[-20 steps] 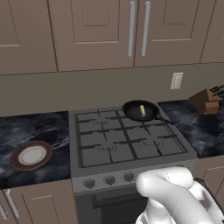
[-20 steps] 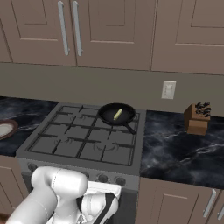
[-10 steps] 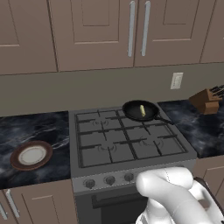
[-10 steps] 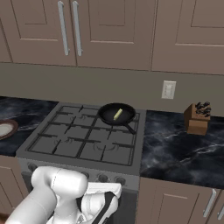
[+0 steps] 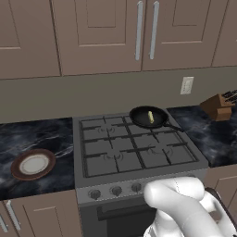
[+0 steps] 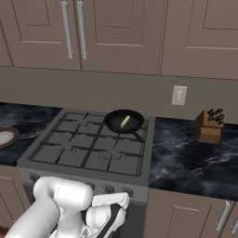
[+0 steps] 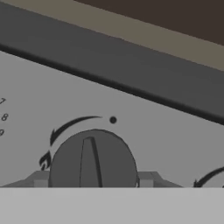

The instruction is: Pick up the butter stick and place it in the pan. Then turn on the burner for the pan.

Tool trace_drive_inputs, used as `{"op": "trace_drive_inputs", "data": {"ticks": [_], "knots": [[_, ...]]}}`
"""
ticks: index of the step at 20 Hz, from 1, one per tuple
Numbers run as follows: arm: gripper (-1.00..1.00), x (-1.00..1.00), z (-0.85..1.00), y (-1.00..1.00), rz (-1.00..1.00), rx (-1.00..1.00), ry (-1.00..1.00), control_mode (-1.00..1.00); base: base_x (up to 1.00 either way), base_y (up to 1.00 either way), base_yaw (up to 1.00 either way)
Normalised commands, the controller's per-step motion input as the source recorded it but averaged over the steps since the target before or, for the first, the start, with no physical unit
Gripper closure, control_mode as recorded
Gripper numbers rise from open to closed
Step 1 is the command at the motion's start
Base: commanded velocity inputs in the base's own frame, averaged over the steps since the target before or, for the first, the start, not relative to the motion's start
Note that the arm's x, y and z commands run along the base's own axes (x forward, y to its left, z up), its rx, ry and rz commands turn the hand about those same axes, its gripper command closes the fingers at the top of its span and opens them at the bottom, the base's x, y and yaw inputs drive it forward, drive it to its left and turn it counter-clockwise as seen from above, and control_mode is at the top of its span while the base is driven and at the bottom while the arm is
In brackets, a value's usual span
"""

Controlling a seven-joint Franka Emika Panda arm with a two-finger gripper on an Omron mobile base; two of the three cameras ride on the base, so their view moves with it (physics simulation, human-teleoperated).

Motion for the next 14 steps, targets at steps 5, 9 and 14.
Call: {"op": "trace_drive_inputs", "data": {"ticks": [5, 9, 14], "knots": [[1.00, 0.04, 0.00, 0.00, -0.03, -0.18, 0.00, -1.00, 0.00, 0.00, 0.00], [1.00, 0.08, 0.00, 0.00, -0.03, -0.19, 0.01, -1.00, 0.00, 0.00, 0.00], [1.00, 0.09, 0.00, 0.00, -0.03, -0.18, 0.03, -1.00, 0.00, 0.00, 0.00]]}}
